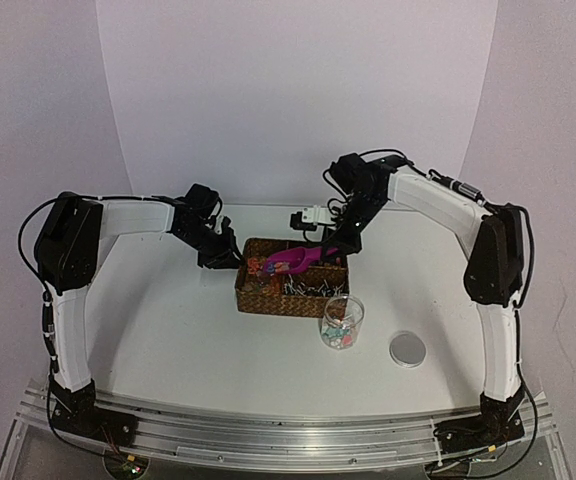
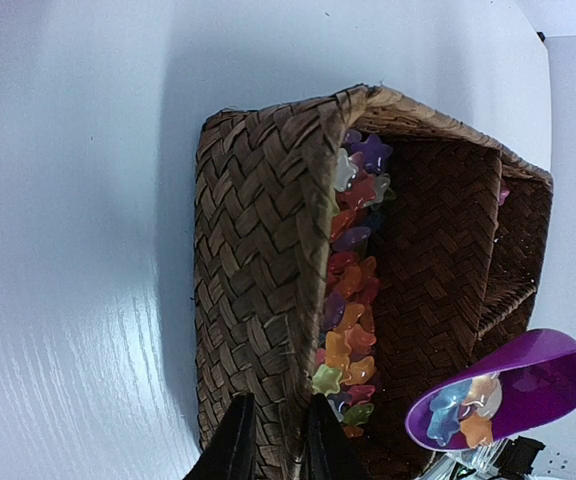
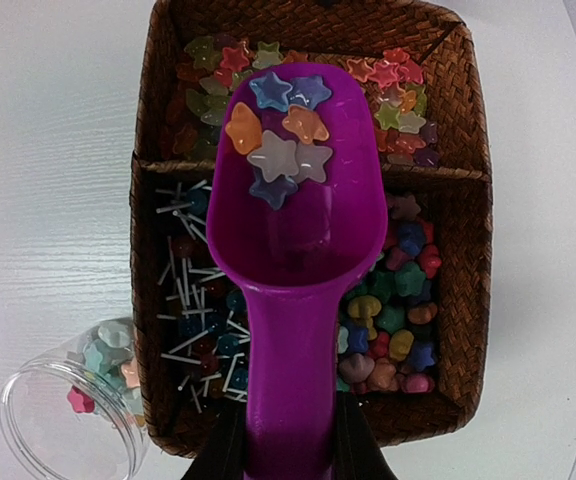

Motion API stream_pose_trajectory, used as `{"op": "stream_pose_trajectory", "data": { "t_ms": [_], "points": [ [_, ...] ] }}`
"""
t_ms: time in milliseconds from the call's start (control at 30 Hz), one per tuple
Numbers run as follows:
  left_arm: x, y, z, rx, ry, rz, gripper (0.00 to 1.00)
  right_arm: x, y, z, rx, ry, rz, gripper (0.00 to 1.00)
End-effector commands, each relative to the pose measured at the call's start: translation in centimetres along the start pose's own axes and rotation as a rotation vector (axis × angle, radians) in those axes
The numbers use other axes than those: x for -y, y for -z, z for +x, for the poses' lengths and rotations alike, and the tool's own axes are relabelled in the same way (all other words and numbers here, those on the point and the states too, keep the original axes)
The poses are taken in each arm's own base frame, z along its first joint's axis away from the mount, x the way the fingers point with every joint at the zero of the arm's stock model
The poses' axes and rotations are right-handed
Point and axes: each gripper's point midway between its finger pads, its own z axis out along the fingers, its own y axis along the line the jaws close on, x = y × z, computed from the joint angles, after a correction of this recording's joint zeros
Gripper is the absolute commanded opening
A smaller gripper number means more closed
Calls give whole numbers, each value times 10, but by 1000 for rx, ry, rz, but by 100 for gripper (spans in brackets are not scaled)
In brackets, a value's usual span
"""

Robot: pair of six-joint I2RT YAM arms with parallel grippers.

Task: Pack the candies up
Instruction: Scoop the fake candies from the storage box, then place the fake candies in the packing bottle.

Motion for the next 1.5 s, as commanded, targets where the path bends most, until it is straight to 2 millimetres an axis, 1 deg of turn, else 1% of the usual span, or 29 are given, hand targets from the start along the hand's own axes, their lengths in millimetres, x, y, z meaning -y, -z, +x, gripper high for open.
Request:
{"op": "stream_pose_trajectory", "data": {
  "t_ms": [0, 200, 333, 400, 500, 533, 633, 667, 733, 800, 900, 1000, 1100, 1200, 1300, 1467],
  "points": [
    [0, 10, -9, 37, -1, 2, 17, 2, 44, -31, 178, -1, 44, 0],
    [0, 10, -8, 36, -1, 4, 17, 5, 66, -29, 238, -21, 70, 0],
    [1, 11, -8, 38, -3, 7, 17, 0, 91, -31, 290, -14, 95, 0],
    [1, 12, -8, 39, -4, 6, 17, -6, 101, -26, 293, -17, 103, 0],
    [1, 13, -9, 42, -4, 7, 17, -20, 117, -15, 295, -13, 114, 0],
    [1, 13, -9, 41, -4, 8, 17, -25, 125, -12, 300, -11, 124, 0],
    [1, 12, -8, 39, -2, 9, 17, -43, 131, 6, 276, -26, 126, 0],
    [1, 12, -7, 37, -1, 10, 17, -50, 136, 11, 272, -29, 135, 0],
    [0, 11, -6, 34, 2, 12, 17, -62, 135, 27, 254, -49, 124, 0],
    [0, 11, -6, 32, 4, 11, 17, -73, 141, 39, 260, -65, 128, 0],
    [0, 11, -5, 30, 5, 12, 17, -89, 142, 57, 249, -91, 125, 0],
    [-1, 10, -5, 28, 7, 12, 17, -97, 142, 77, 214, -119, 142, 0],
    [-1, 11, -5, 29, 8, 11, 17, -102, 143, 91, 179, -121, 159, 0],
    [-1, 10, -4, 28, 9, 10, 17, -108, 137, 106, 104, -112, 142, 0],
    [-2, 10, -4, 29, 9, 8, 17, -109, 134, 116, 46, -84, 133, 0],
    [-2, 11, -5, 32, 9, 6, 17, -114, 130, 119, 26, -47, 98, 0]
  ]
}}
